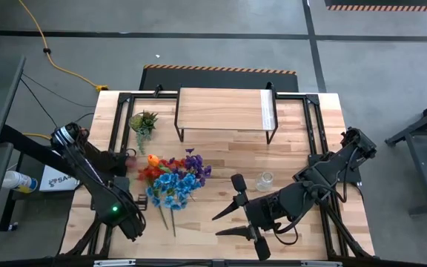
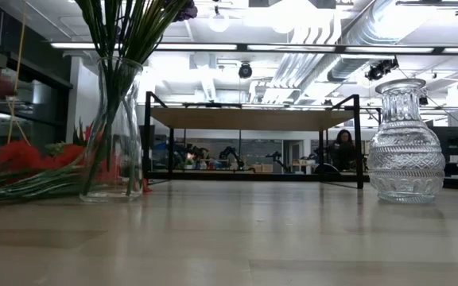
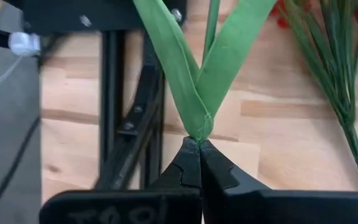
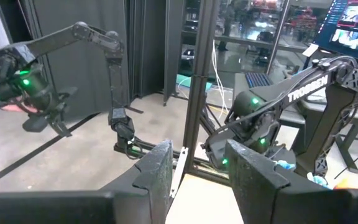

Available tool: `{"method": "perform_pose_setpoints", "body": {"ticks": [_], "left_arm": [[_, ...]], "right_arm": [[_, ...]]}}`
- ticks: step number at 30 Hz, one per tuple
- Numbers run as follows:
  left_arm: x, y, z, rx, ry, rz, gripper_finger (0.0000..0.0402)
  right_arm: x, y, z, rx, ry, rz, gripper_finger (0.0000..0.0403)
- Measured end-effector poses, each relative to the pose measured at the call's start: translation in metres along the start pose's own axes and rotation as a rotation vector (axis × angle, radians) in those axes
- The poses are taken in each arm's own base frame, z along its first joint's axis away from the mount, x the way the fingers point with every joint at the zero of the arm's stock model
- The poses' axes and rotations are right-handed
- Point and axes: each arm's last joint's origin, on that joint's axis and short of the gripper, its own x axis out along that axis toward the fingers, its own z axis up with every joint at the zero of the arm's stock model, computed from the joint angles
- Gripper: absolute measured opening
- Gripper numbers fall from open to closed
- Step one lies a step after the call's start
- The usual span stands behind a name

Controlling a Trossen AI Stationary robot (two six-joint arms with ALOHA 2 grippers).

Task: Pick and place flowers into a vace then onto a shelf
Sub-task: Put the red flower into the right transparent flower vase

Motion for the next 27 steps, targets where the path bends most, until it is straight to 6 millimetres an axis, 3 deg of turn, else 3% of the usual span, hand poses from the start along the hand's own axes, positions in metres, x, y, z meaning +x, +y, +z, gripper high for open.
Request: {"method": "perform_pose_setpoints", "body": {"ticks": [14, 27], "left_arm": [[-0.009, 0.002, 0.002, 0.001, -0.016, -0.01, 0.0022], [-0.025, -0.001, 0.001, 0.004, -0.023, -0.124, 0.0022]], "right_arm": [[0.0, 0.0, 0.0, -0.001, 0.0, 0.002, 0.014], [0.0, 0.0, 0.0, -0.001, 0.0, 0.002, 0.014]]}}
